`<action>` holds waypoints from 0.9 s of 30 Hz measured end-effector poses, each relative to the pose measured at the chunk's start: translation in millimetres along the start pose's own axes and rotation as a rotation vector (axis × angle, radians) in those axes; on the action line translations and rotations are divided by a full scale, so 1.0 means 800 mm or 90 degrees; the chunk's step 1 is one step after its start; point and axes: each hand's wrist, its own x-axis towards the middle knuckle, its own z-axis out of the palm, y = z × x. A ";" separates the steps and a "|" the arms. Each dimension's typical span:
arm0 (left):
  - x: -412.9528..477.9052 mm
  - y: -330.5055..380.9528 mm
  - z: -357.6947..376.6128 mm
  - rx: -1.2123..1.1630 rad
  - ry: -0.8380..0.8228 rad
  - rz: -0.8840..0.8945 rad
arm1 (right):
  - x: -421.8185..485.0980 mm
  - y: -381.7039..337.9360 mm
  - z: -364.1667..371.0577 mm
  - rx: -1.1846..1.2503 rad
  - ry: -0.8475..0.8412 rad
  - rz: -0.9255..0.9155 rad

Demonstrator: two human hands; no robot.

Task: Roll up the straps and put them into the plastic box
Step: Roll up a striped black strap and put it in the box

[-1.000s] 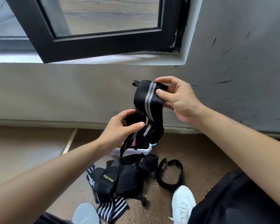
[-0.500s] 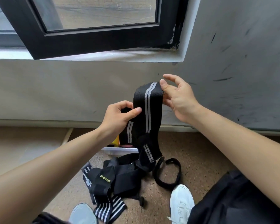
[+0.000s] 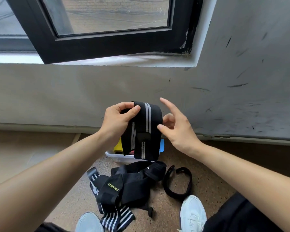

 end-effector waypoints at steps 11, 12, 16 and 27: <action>-0.019 -0.017 0.013 0.117 -0.110 -0.022 | 0.034 -0.026 -0.037 0.187 0.145 0.050; -0.018 -0.016 0.014 0.125 -0.105 -0.017 | 0.033 -0.025 -0.039 0.184 0.147 0.045; -0.016 -0.012 0.019 0.092 -0.082 -0.023 | 0.024 -0.022 -0.041 0.188 0.099 0.040; -0.015 -0.005 0.006 0.310 -0.055 0.179 | 0.016 -0.013 -0.032 0.128 0.009 0.037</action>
